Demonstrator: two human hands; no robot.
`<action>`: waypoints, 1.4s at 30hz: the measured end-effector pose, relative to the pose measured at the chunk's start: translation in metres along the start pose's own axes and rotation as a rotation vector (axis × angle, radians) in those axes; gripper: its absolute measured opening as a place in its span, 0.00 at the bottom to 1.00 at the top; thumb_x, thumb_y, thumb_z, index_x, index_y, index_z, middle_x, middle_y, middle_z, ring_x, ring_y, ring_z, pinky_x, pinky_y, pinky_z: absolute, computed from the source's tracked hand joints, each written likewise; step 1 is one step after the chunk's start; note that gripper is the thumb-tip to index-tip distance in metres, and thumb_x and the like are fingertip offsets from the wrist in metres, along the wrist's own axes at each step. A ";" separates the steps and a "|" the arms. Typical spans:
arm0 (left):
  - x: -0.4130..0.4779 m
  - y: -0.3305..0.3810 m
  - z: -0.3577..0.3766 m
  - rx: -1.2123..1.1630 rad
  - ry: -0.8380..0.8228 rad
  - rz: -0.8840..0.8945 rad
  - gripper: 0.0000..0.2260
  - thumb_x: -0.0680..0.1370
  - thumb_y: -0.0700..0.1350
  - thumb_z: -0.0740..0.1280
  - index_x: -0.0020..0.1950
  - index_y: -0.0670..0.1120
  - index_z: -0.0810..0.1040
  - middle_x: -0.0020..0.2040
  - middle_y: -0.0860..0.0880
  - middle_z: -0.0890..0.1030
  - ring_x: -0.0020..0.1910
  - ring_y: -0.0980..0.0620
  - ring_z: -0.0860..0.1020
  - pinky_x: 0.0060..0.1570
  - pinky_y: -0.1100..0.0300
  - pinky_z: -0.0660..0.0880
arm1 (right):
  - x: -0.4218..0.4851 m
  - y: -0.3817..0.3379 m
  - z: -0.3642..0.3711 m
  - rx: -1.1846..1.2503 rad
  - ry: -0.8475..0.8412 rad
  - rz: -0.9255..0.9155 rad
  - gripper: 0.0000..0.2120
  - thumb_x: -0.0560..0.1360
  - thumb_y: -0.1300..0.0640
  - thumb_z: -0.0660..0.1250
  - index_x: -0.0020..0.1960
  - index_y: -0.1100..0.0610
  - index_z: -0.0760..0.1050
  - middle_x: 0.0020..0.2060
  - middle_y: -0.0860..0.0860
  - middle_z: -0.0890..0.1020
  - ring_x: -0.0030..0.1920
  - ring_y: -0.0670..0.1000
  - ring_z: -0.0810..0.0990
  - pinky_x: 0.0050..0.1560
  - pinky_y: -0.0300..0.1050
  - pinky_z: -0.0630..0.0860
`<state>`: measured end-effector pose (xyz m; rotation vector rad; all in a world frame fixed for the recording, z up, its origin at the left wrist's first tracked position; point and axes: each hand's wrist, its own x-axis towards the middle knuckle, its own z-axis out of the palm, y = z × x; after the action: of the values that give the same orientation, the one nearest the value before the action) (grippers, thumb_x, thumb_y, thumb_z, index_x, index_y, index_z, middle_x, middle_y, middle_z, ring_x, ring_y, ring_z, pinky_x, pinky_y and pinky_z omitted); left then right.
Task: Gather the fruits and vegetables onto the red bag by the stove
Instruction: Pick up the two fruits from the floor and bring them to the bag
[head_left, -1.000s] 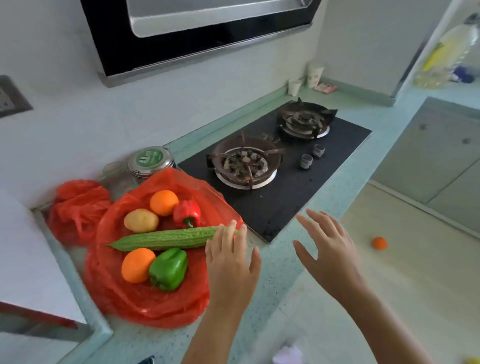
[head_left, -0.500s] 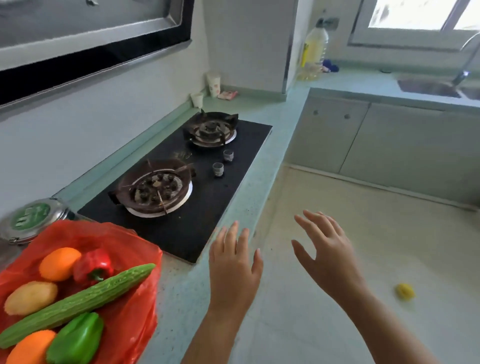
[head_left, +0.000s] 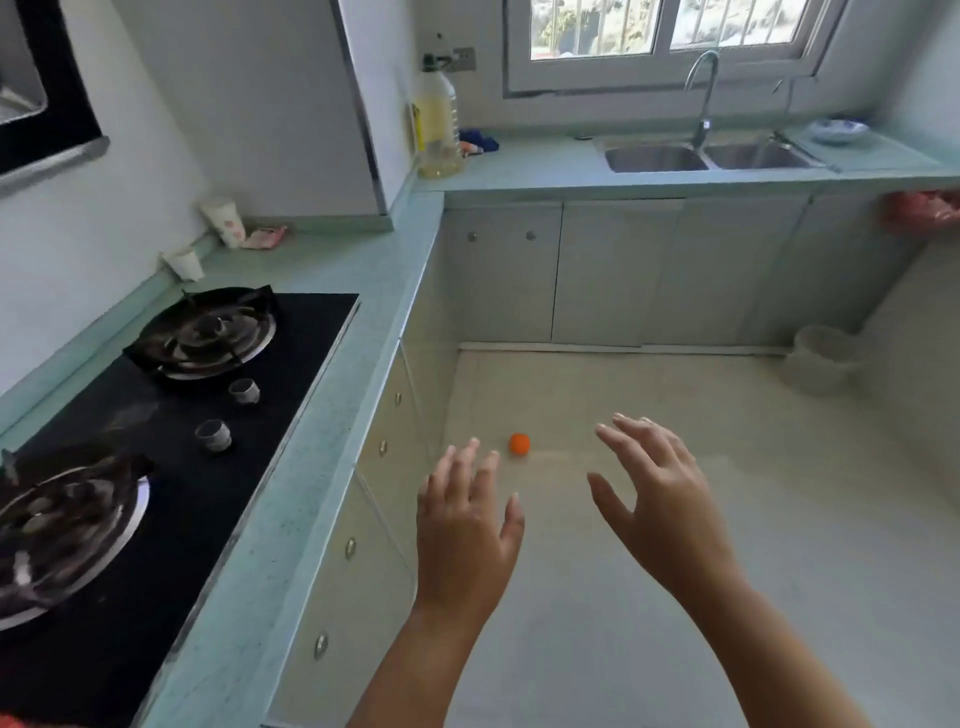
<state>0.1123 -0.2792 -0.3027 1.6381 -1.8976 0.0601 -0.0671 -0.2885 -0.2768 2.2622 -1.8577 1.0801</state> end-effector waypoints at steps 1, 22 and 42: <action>0.009 0.011 0.010 -0.005 -0.007 0.012 0.19 0.73 0.51 0.58 0.57 0.42 0.76 0.60 0.41 0.77 0.60 0.41 0.72 0.56 0.48 0.72 | 0.005 0.015 -0.003 -0.004 0.014 0.019 0.20 0.70 0.50 0.62 0.57 0.59 0.76 0.54 0.59 0.80 0.57 0.63 0.76 0.54 0.58 0.73; 0.196 0.023 0.177 -0.152 -0.173 0.140 0.19 0.73 0.50 0.58 0.56 0.41 0.77 0.58 0.41 0.78 0.59 0.40 0.73 0.55 0.46 0.72 | 0.143 0.163 0.059 -0.121 0.040 0.304 0.22 0.71 0.48 0.58 0.58 0.61 0.76 0.55 0.60 0.79 0.58 0.63 0.75 0.57 0.58 0.71; 0.352 0.031 0.338 -0.201 -0.355 0.263 0.19 0.73 0.50 0.58 0.55 0.40 0.77 0.58 0.40 0.78 0.59 0.41 0.71 0.56 0.44 0.71 | 0.241 0.300 0.133 -0.156 0.029 0.598 0.23 0.70 0.48 0.58 0.57 0.61 0.76 0.54 0.60 0.79 0.55 0.63 0.75 0.56 0.58 0.73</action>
<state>-0.0703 -0.7235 -0.3960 1.3229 -2.2934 -0.3239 -0.2504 -0.6389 -0.3727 1.6303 -2.5799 0.9517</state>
